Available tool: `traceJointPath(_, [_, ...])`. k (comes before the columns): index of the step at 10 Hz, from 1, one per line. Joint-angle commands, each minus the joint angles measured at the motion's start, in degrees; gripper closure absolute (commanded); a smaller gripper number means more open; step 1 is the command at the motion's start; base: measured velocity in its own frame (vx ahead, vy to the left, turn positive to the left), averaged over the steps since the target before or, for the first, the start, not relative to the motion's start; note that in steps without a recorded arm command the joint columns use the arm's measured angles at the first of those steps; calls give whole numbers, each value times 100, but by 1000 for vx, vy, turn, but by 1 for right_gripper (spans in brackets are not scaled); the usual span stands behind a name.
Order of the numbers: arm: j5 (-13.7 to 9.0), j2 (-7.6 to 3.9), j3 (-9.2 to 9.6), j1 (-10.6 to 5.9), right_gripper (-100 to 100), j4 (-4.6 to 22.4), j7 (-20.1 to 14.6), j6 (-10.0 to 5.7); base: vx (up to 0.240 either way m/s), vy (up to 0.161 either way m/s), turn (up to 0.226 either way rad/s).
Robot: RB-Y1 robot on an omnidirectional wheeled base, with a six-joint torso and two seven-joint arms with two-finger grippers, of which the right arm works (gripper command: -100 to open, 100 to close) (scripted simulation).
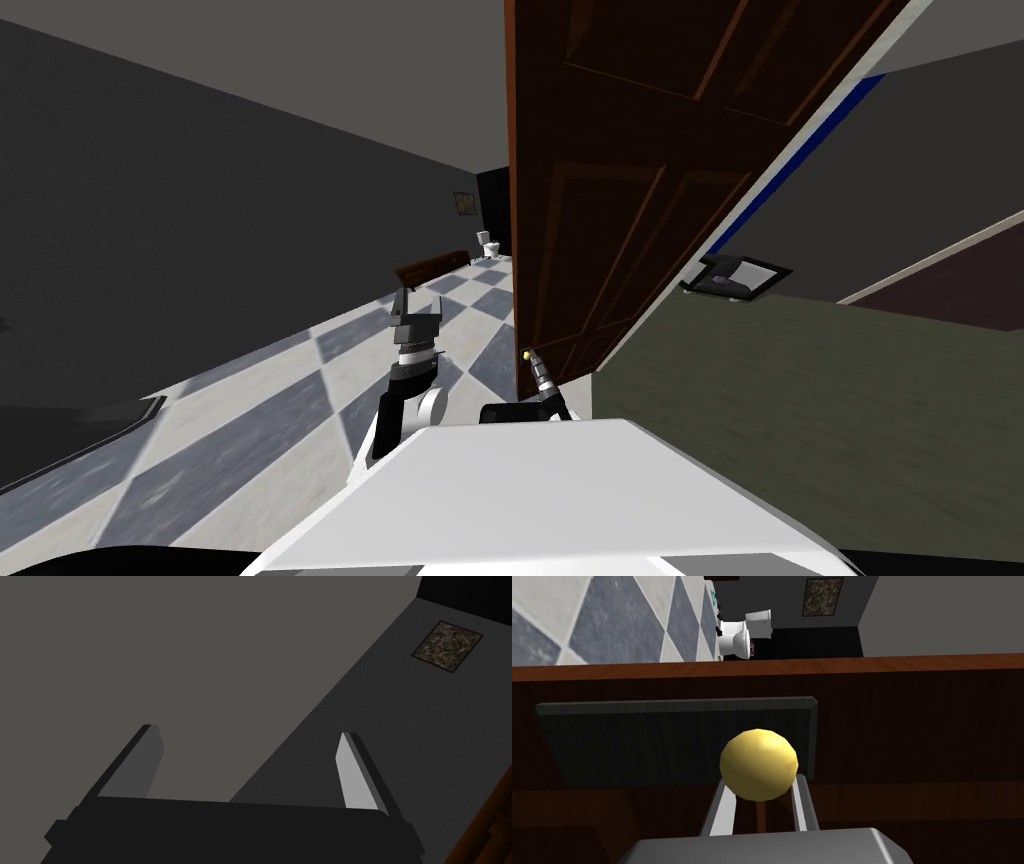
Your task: Push the door open
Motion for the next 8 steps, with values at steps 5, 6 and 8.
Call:
traceJointPath(5, [-188, -61, -423, -172, 100, 94, 38, -32, 158, 142, -71])
traceJointPath(6, [-225, -21, -505, -198, 100, 109, 43, -35, 157, 168, -95])
traceJointPath(8, [-287, 93, -643, -242, 100, 135, 53, -41, 175, 141, -92])
